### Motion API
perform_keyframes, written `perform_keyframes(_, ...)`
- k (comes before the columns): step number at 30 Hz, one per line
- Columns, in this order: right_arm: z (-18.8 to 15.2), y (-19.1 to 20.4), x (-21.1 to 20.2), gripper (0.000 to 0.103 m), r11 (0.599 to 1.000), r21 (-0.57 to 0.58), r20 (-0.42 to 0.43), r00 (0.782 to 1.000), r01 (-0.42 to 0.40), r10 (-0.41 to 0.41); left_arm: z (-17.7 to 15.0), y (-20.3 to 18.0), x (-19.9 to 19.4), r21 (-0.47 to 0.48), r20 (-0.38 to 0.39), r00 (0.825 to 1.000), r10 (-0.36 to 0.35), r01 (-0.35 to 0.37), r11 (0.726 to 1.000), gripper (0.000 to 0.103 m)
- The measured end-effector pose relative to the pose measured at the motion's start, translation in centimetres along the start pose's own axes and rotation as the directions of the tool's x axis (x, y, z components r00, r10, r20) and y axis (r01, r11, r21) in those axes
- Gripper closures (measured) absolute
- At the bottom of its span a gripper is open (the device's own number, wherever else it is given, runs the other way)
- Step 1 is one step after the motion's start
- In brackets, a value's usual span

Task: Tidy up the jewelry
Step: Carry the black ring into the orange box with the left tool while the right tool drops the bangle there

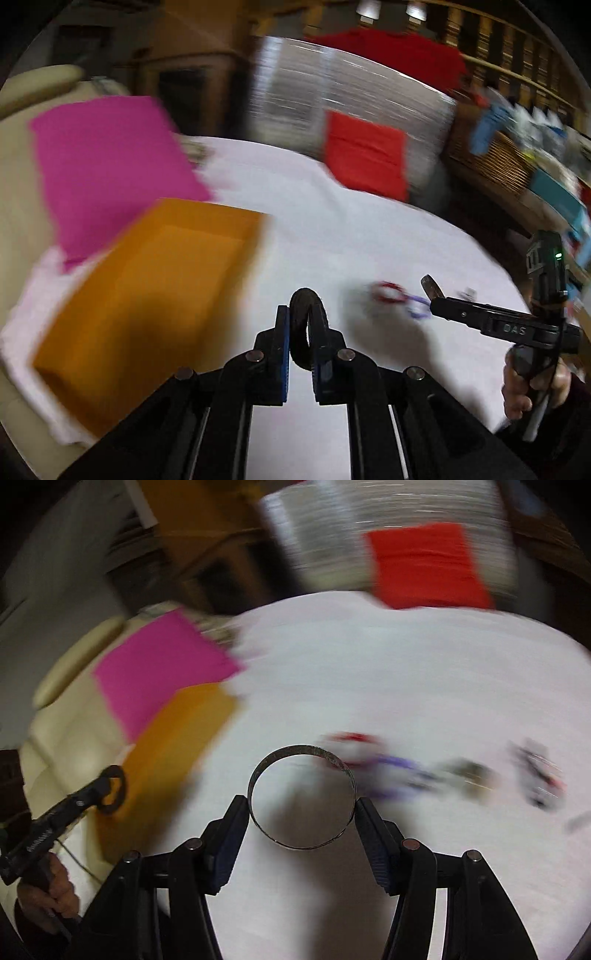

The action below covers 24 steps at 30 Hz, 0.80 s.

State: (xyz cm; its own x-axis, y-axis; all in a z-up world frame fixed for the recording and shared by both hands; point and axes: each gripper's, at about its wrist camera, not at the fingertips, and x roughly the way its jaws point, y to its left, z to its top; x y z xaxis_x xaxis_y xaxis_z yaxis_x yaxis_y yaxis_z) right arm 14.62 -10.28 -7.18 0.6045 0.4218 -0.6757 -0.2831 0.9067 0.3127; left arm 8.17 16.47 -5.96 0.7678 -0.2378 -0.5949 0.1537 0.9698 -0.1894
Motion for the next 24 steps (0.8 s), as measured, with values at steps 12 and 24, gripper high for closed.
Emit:
perform_keyframes(12, 4.8, 16.0, 13.4, 0.038, 0.980, -0.027, -0.126, 0.973, -0.198, 0.193, -2.2, 11.2, 0.7, -0.154, -0.114, 0.967, 0.228, -0.244, 0.957, 0.090)
perform_keyframes(24, 3.8, 6.8, 8.7, 0.032, 0.979, 0.117, -0.027, 0.985, -0.168, 0.172, -3.4, 7.4, 2.7, -0.132, -0.001, 0.974, 0.227, -0.225, 0.965, 0.029)
